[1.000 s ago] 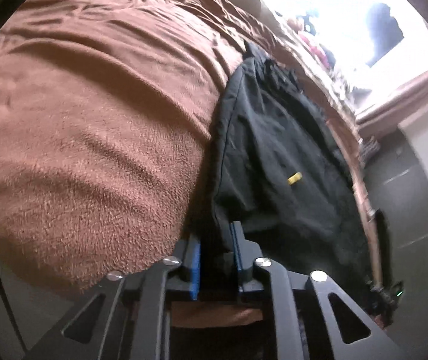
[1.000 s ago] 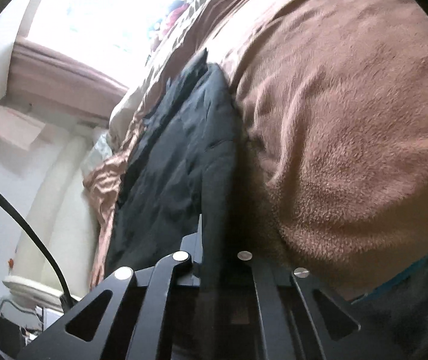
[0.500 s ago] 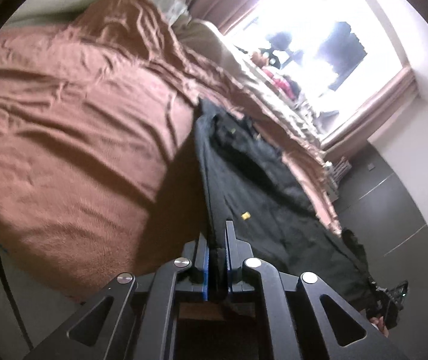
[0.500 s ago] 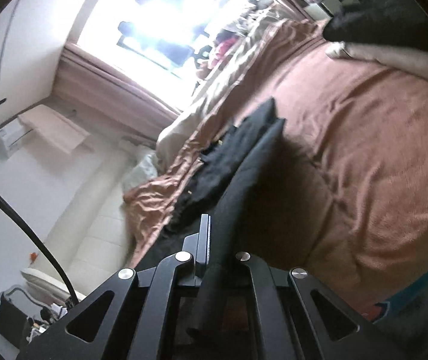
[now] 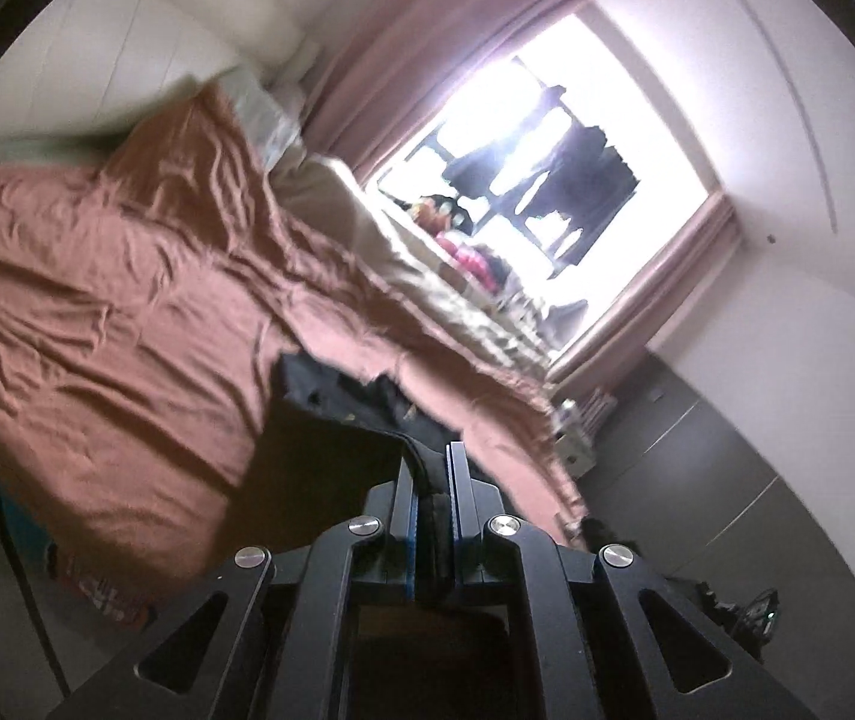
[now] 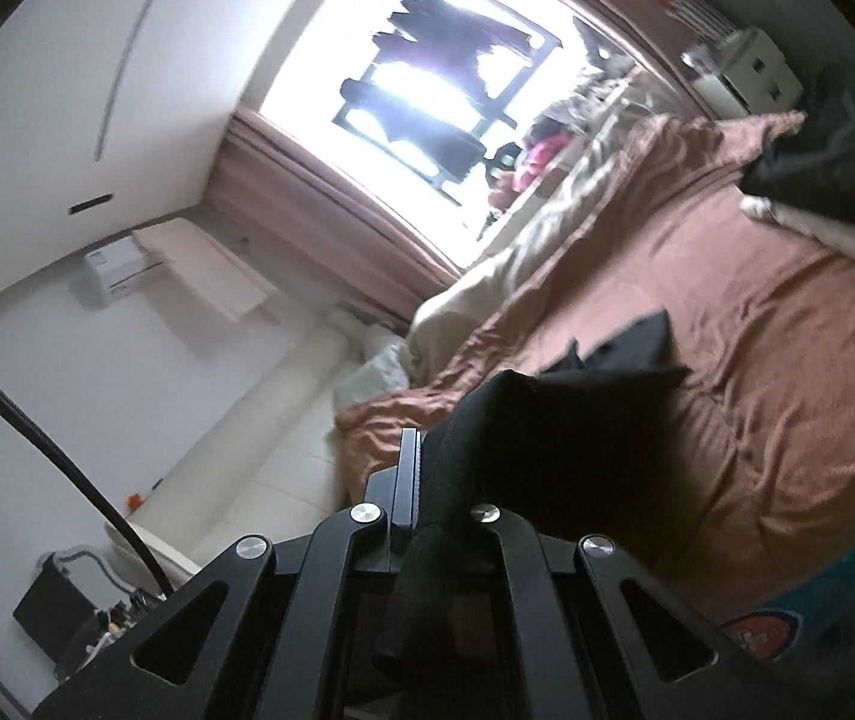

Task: Fold large clothes

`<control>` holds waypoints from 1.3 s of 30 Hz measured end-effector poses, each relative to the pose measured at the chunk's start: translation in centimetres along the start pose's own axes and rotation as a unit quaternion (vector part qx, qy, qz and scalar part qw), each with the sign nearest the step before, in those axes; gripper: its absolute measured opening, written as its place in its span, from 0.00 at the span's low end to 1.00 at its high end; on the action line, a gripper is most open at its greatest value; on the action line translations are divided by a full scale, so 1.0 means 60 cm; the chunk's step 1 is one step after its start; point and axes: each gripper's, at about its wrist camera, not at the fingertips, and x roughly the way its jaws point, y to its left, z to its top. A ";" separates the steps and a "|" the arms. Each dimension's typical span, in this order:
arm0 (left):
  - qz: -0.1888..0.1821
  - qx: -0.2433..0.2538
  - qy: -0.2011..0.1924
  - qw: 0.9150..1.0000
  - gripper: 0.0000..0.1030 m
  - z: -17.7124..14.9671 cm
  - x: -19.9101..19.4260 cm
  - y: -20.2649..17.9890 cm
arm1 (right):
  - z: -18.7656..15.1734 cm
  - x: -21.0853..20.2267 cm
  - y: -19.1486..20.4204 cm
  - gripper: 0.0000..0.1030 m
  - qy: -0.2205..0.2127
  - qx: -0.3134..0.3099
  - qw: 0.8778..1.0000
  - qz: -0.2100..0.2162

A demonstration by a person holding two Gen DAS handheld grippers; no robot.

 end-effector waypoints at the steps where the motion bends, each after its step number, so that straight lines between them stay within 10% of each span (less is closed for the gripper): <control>1: -0.006 0.003 -0.009 1.000 0.07 0.003 -0.019 -0.012 | -0.003 -0.007 0.004 0.00 -0.003 -0.005 1.000 0.003; 14: -0.016 0.037 -0.030 0.999 0.07 0.033 -0.039 -0.054 | 0.004 0.014 -0.024 0.00 -0.019 -0.015 1.000 -0.002; 39: 0.062 0.041 0.043 0.996 0.07 0.175 0.381 0.043 | 0.144 0.296 -0.044 0.00 0.016 0.021 0.992 -0.123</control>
